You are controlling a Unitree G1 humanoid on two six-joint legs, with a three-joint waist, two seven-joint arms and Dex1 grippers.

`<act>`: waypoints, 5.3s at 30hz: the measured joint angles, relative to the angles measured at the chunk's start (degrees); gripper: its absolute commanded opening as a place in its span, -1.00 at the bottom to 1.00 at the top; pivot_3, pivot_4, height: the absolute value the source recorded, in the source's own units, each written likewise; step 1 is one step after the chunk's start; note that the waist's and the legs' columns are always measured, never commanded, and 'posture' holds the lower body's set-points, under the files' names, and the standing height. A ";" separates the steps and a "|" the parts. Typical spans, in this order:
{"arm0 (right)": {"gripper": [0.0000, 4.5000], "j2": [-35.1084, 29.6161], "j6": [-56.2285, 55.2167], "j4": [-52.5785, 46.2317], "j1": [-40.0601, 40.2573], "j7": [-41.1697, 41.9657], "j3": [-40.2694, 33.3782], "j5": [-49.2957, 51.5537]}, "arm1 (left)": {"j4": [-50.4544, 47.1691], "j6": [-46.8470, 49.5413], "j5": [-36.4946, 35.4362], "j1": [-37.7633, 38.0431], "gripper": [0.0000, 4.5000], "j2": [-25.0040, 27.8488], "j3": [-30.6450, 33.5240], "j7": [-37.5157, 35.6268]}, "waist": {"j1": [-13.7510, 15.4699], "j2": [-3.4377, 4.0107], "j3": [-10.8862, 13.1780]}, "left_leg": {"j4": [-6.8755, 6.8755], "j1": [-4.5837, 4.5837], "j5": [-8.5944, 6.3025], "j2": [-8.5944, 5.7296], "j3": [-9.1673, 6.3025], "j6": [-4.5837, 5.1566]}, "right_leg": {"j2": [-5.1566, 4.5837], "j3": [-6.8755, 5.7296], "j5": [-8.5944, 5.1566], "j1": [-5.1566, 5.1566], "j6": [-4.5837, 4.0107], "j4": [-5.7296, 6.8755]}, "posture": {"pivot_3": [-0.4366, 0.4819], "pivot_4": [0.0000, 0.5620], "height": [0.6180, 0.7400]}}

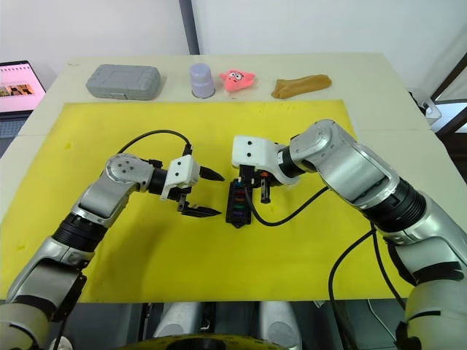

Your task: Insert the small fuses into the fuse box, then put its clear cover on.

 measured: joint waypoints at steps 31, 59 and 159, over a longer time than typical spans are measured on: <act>-1.00 2.23 -0.27 2.08 0.71 2.80 1.52 -6.65 | -1.86 0.97 0.62 0.23 0.98 -0.50 0.01 0.39 | -0.02 0.00 0.00 | 0.01 0.02 0.00 -0.01 0.00 -0.01 | 0.00 0.00 0.00 0.01 0.00 0.02 | -0.05 -0.47 1.00; -1.00 2.89 6.39 2.00 -0.85 3.66 0.85 -6.19 | -2.63 1.04 1.04 0.39 0.98 -1.07 -0.01 0.13 | 0.01 0.01 -0.01 | 0.02 0.03 0.00 -0.02 0.00 -0.01 | -0.01 0.00 0.00 0.01 0.00 0.06 | -0.05 -0.47 1.00; -0.98 4.74 12.61 6.13 3.71 -1.53 -8.94 5.23 | -1.11 0.58 1.07 -0.62 1.00 -1.22 0.23 -0.19 | -0.02 0.01 -0.01 | 0.03 0.03 0.00 -0.01 0.00 -0.01 | -0.01 0.00 0.00 -0.01 0.00 0.12 | -0.05 -0.47 1.00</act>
